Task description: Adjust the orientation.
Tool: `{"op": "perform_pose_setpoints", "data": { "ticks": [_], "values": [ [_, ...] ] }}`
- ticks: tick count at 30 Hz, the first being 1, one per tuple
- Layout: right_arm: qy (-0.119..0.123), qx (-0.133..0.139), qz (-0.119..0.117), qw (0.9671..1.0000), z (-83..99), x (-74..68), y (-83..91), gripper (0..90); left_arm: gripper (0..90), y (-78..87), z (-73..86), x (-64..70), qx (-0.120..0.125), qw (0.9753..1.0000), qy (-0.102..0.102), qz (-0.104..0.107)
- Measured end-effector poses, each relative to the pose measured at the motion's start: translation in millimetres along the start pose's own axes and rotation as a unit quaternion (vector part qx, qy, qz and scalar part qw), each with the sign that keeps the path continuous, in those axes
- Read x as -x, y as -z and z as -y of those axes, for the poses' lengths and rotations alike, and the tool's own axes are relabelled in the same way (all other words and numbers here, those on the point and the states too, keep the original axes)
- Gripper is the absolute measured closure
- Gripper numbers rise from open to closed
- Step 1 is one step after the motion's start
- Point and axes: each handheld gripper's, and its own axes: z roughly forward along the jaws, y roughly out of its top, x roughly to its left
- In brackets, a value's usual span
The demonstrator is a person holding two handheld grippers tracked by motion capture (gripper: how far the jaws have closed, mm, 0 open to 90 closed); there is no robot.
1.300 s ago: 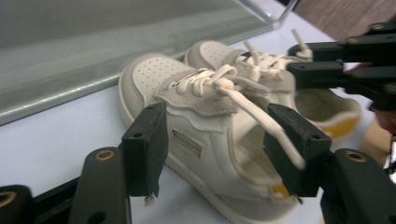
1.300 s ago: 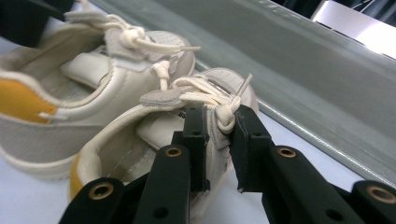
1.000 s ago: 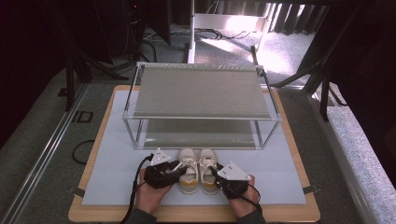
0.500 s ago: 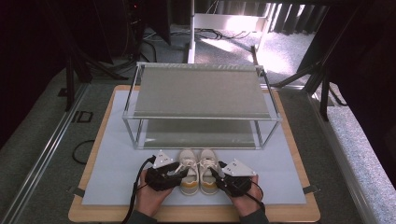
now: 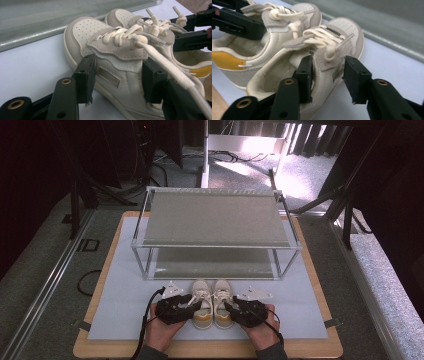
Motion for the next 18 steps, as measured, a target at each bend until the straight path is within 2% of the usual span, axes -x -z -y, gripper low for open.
{"op": "perform_pose_setpoints", "data": {
  "ticks": [5,10,13,18],
  "values": [
    [-0.013,-0.002,-0.010,0.9999,-0.4,2.2,0.4,63.3,50.6,-0.7,-0.1,1.7,-0.001,1.0000,0.002,-0.005],
    [-0.031,0.014,-0.027,0.9991,2.9,5.7,1.1,68.0,54.8,-0.2,0.7,2.0,0.004,1.0000,0.000,-0.001],
    [-0.026,0.020,-0.033,0.9989,3.8,5.8,1.3,69.6,55.6,0.0,1.2,3.4,0.011,0.9999,0.000,-0.001],
    [-0.048,0.039,-0.045,0.9971,7.1,11.0,3.2,71.2,56.2,-0.5,1.1,3.4,0.016,0.9998,0.004,0.009]
  ]
}}
